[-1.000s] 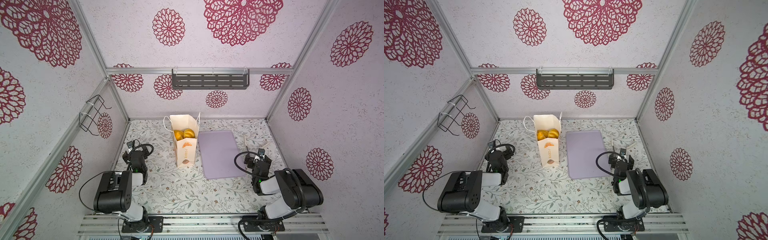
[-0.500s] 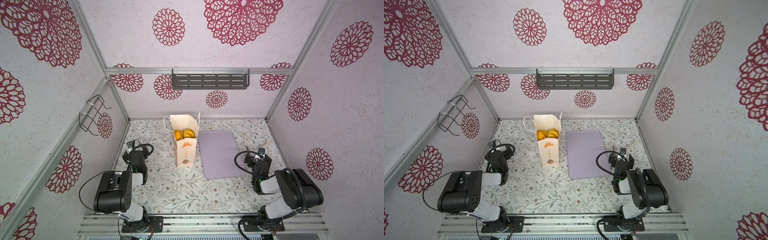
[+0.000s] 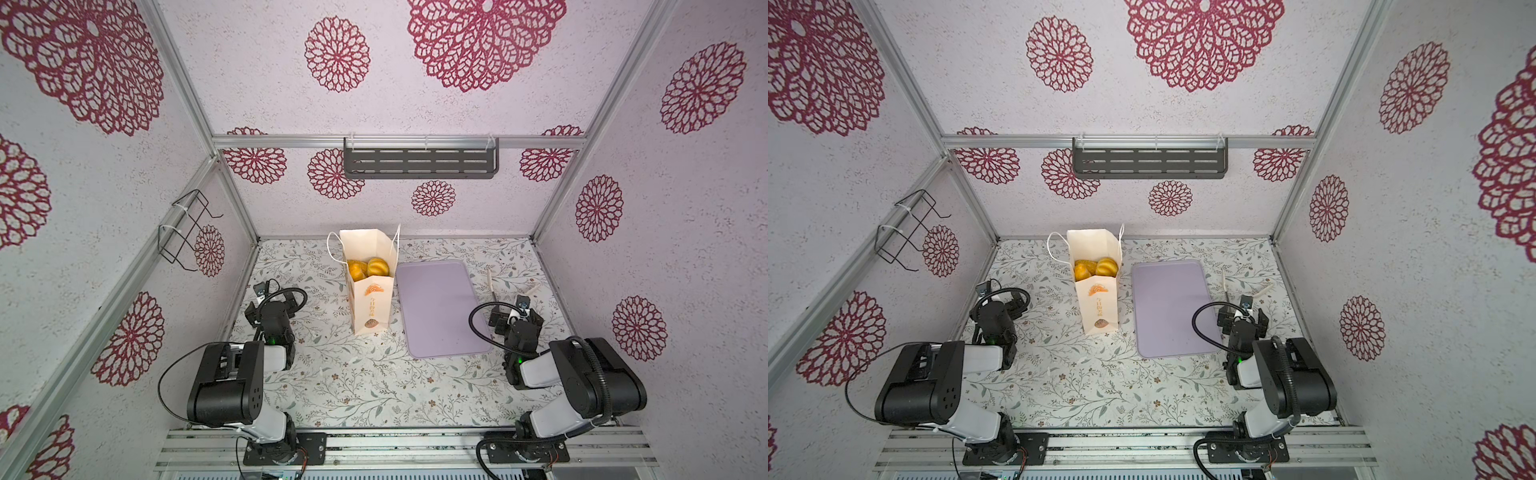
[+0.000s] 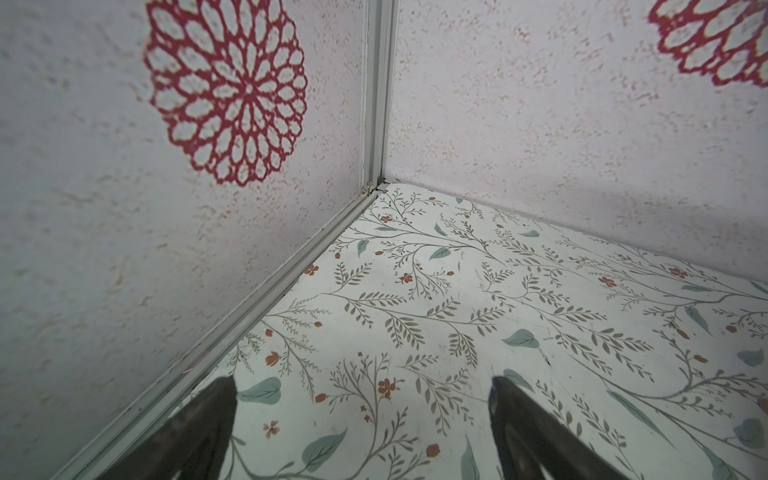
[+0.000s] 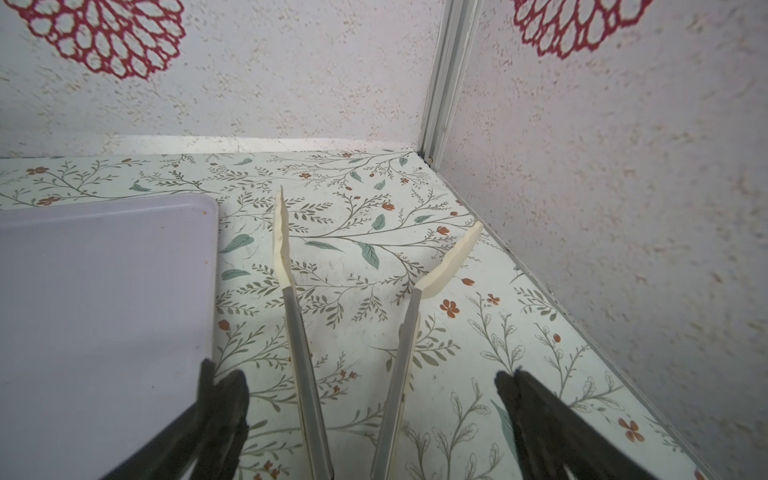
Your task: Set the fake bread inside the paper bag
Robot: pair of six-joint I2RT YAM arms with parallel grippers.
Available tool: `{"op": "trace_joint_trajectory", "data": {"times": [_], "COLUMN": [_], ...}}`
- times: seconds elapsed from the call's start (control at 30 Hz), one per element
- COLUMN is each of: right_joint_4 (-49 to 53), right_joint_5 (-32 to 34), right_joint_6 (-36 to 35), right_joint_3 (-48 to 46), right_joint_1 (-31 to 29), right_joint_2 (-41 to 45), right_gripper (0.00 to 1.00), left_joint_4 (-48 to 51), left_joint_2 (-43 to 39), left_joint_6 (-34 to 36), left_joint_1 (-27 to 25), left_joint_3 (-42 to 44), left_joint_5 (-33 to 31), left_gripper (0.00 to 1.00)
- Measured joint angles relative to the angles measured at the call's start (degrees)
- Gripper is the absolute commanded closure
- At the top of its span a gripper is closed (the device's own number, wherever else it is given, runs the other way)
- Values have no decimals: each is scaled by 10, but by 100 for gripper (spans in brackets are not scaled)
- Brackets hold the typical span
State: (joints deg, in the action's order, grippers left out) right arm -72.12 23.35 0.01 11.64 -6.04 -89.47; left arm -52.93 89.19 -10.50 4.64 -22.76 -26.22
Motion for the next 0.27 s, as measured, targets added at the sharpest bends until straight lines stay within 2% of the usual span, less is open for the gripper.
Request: {"op": "trace_joint_trajectory", "data": {"times": [0.27], "right_joint_4": [0], "right_joint_5": [0], "right_joint_6": [0], "right_joint_3": [0], "right_joint_1": [0], "right_joint_2": [0], "right_gripper": [1], "left_joint_4": [0], "left_joint_2": [1], "left_joint_6": [1], "left_joint_1": [0], "left_joint_3": [0], "left_joint_5": [2], "left_gripper": [3]}}
